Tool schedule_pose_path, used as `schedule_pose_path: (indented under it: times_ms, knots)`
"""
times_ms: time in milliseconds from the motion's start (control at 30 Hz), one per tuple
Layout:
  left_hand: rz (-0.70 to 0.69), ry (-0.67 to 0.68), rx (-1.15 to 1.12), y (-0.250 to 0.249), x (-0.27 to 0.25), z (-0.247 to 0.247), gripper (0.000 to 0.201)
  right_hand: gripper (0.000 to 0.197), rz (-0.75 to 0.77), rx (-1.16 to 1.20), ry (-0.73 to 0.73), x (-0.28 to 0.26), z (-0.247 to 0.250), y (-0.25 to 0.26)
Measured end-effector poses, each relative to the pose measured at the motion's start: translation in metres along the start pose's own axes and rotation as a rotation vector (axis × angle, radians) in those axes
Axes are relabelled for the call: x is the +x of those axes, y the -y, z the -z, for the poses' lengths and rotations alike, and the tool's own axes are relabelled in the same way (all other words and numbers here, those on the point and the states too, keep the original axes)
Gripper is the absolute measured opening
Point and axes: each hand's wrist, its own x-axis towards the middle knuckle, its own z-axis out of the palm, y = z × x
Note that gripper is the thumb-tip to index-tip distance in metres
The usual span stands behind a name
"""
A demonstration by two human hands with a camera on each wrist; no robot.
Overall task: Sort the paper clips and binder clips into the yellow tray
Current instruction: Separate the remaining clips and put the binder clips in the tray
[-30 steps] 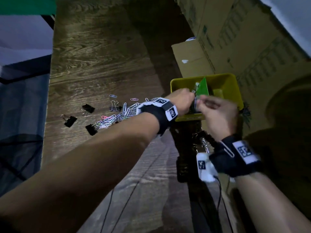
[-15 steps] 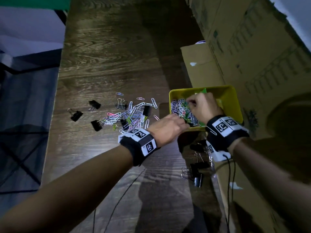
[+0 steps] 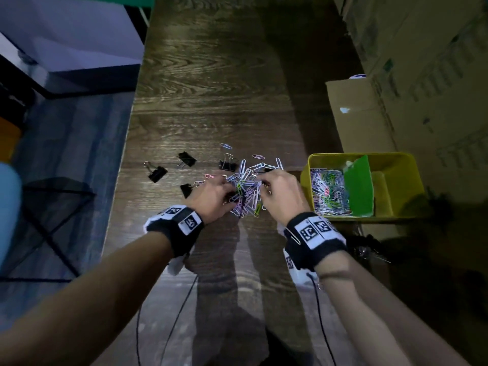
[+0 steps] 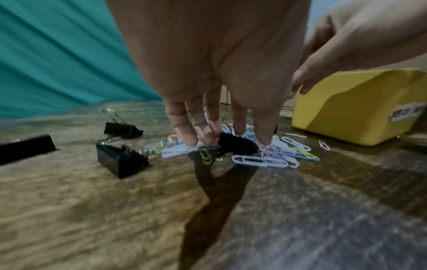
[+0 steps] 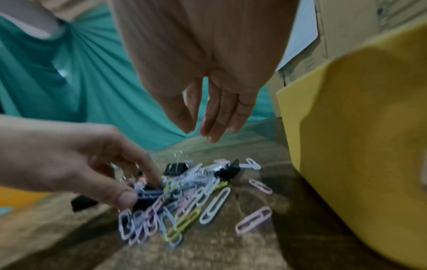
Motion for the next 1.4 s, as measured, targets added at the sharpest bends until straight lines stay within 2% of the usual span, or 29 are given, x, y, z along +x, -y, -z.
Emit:
schedule_pose_path:
  times_ms: [100, 167, 233, 300, 367, 500, 567, 667, 733, 767, 867, 933, 1100, 1300, 1400]
  knots:
    - [-0.025, -0.022, 0.024, 0.0, 0.0, -0.008, 0.043, 0.044, -0.126, -0.1, 0.041, 0.014, -0.023, -0.006]
    - [-0.047, -0.037, 0.005, 0.003, -0.002, -0.009, 0.04, 0.054, -0.133, -0.206, 0.079, 0.02, -0.032, -0.011]
    - [-0.096, -0.08, -0.031, 0.009, -0.006, -0.006, 0.034, 0.056, -0.123, -0.261, 0.112, 0.025, -0.034, -0.017]
    - [-0.128, -0.088, -0.109, 0.018, -0.01, -0.001, 0.029, 0.054, -0.125, -0.261, 0.123, 0.027, -0.034, -0.022]
    - [-0.139, -0.036, -0.175, 0.025, -0.012, 0.002, 0.026, 0.045, -0.124, -0.227, 0.097, 0.027, -0.035, -0.024]
    - [-0.161, -0.004, -0.263, 0.032, -0.014, 0.004, 0.028, 0.031, -0.15, -0.119, 0.075, 0.024, -0.037, -0.023]
    - [-0.152, -0.034, -0.333, 0.037, -0.015, 0.01, 0.033, 0.027, -0.177, -0.067, 0.024, 0.024, -0.035, -0.022]
    - [-0.114, -0.167, -0.447, 0.051, -0.007, 0.022, 0.031, 0.026, -0.209, -0.001, -0.073, 0.017, -0.027, -0.017]
    - [-0.13, -0.241, -0.379, 0.058, 0.004, 0.029, 0.03, 0.029, -0.207, 0.043, -0.141, 0.002, -0.026, -0.012]
    - [-0.164, -0.236, -0.309, 0.059, 0.011, 0.033, 0.033, 0.032, -0.21, 0.051, -0.159, -0.008, -0.029, -0.011]
    - [-0.277, -0.094, -0.055, 0.049, 0.034, 0.036, 0.054, 0.034, -0.235, 0.047, -0.145, -0.046, -0.043, -0.019]
    - [-0.284, -0.055, 0.08, 0.038, 0.048, 0.037, 0.064, 0.033, -0.276, 0.038, -0.123, -0.069, -0.049, -0.029]
    - [-0.181, -0.013, 0.182, 0.039, 0.058, 0.038, 0.054, 0.042, -0.339, -0.128, -0.095, -0.103, -0.047, -0.053]
    - [-0.041, -0.061, 0.292, 0.067, 0.052, 0.047, 0.041, 0.041, -0.425, -0.197, -0.118, -0.101, -0.044, -0.054]
    - [0.055, -0.046, 0.357, 0.071, 0.054, 0.053, 0.043, 0.04, -0.462, -0.232, -0.083, -0.098, -0.048, -0.05]
